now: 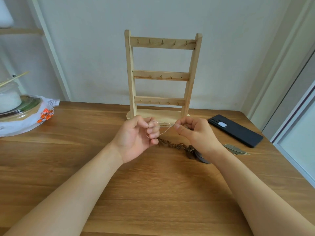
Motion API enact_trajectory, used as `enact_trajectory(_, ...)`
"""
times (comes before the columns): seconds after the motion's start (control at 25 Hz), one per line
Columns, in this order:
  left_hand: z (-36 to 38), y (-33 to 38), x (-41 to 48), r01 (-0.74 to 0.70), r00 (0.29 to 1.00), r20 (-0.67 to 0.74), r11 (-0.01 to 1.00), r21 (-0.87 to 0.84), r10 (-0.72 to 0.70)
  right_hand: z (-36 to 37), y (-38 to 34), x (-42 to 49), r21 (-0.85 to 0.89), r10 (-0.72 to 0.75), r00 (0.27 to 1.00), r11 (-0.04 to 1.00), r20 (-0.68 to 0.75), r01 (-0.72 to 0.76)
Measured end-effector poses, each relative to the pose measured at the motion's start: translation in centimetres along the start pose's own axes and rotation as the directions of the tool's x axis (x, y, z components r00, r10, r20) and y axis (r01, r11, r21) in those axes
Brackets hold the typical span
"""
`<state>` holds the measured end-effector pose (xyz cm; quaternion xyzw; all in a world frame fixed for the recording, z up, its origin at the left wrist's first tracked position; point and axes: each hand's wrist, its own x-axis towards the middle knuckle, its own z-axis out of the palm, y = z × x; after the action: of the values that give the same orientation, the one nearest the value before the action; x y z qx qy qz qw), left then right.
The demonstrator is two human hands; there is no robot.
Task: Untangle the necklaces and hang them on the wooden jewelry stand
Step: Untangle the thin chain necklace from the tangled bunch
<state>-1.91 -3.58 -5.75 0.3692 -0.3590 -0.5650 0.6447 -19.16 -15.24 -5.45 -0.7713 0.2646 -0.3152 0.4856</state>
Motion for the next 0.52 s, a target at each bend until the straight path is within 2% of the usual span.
enact_trajectory(0.2,-0.47,-0.54,0.32,-0.079,0.988,-0.132,0.997,-0.018,0.076,-0.05,0.42,0.29,0.012,0.004,1.0,1.0,-0.031,-0.003)
enact_trajectory(0.52,-0.47,-0.24,0.47,-0.157,0.983,-0.123,0.969,-0.191,0.135,0.05,0.77,0.38,0.05,-0.017,0.998,0.999,0.054,0.014)
